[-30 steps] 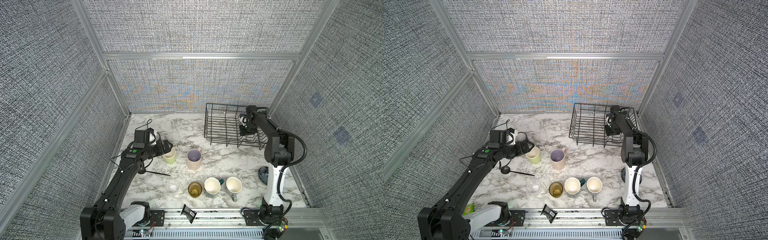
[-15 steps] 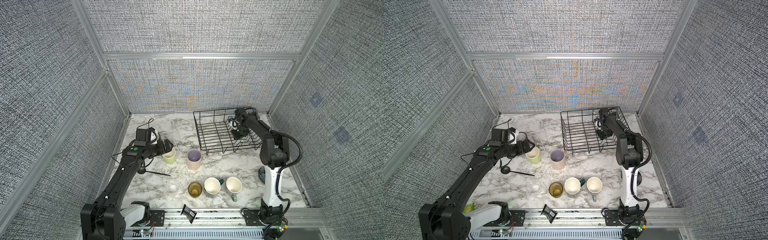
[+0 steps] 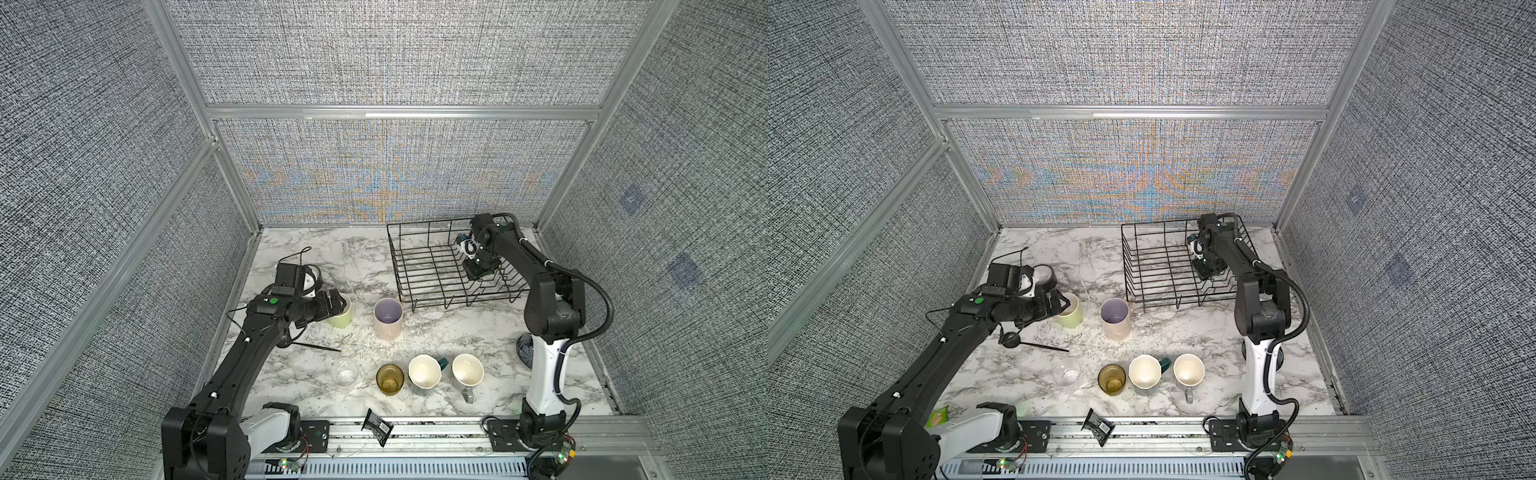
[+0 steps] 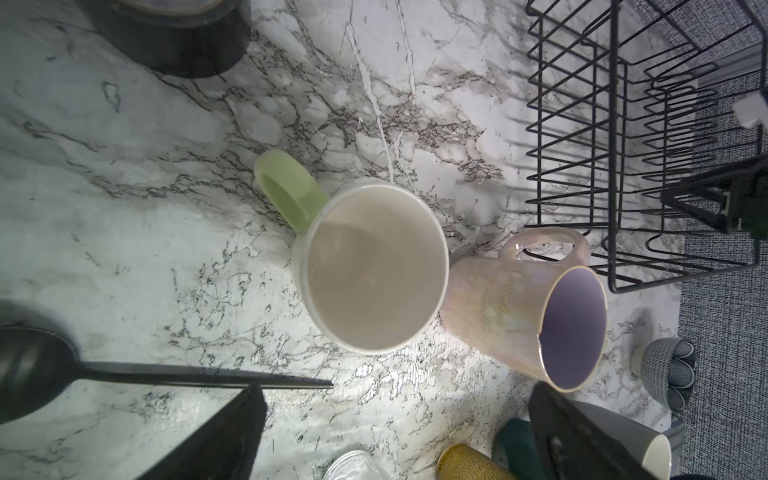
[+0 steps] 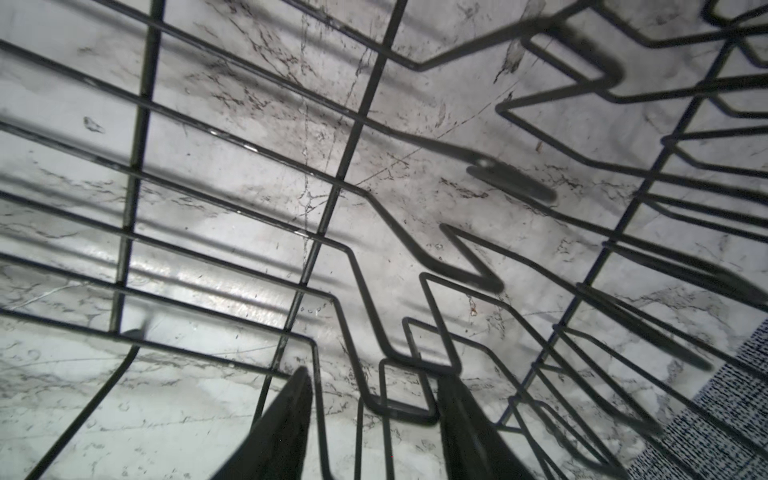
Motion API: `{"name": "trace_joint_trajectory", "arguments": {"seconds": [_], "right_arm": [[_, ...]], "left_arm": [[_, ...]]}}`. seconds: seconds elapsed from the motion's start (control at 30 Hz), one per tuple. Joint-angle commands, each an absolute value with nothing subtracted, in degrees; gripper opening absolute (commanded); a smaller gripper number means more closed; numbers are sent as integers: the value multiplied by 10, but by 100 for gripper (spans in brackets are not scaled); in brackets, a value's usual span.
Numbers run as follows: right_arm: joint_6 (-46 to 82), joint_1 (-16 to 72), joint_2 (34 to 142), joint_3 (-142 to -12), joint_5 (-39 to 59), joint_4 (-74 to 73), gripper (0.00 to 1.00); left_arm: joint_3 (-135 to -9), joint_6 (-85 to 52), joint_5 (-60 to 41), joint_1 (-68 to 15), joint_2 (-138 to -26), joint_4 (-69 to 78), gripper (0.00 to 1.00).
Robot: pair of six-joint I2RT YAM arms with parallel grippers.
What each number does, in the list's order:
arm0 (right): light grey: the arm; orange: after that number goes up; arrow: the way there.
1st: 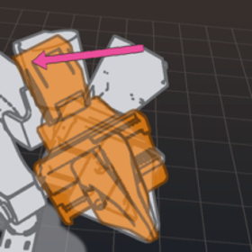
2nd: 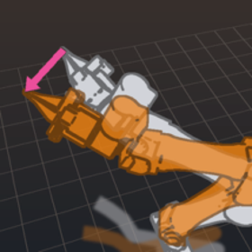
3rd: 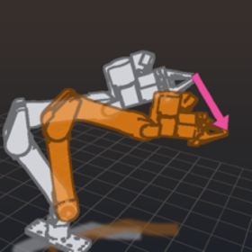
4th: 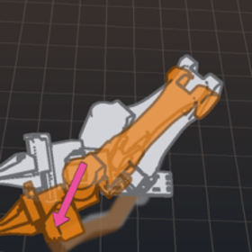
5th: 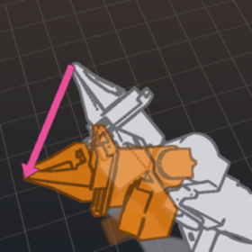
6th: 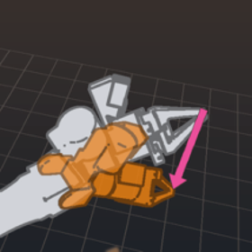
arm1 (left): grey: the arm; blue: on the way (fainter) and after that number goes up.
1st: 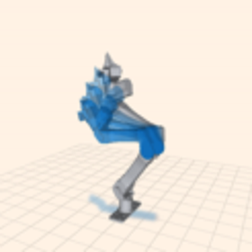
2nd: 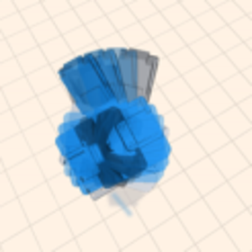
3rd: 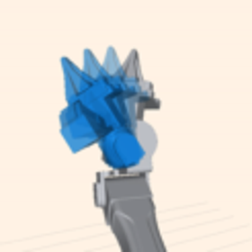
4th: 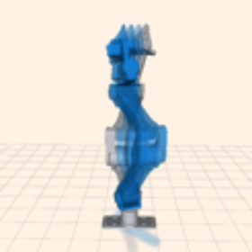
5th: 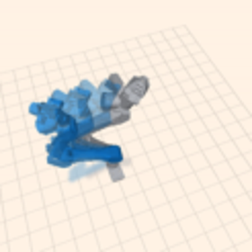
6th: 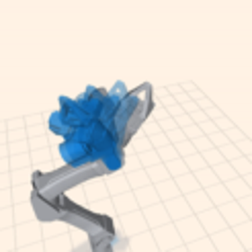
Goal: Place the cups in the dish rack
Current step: 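Move the left gripper toward the pink mug while the right gripper moves over the rack, then lower the left gripper onto the pink mug rim and grasp it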
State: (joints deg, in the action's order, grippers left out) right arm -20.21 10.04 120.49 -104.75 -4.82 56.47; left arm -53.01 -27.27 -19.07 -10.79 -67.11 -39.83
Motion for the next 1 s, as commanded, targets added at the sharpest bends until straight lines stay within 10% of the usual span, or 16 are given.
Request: {"name": "trace_joint_trajectory", "arguments": {"seconds": [0.0, 0.97], "right_arm": [[-186, 103, 1185, -1055, -47, 572, 55], [32, 139, 791, -646, -116, 208, 60]], "left_arm": [[-532, -284, -187, -111, -675, -406, 99], [-688, -244, -176, -323, -887, -409, 80]]}}
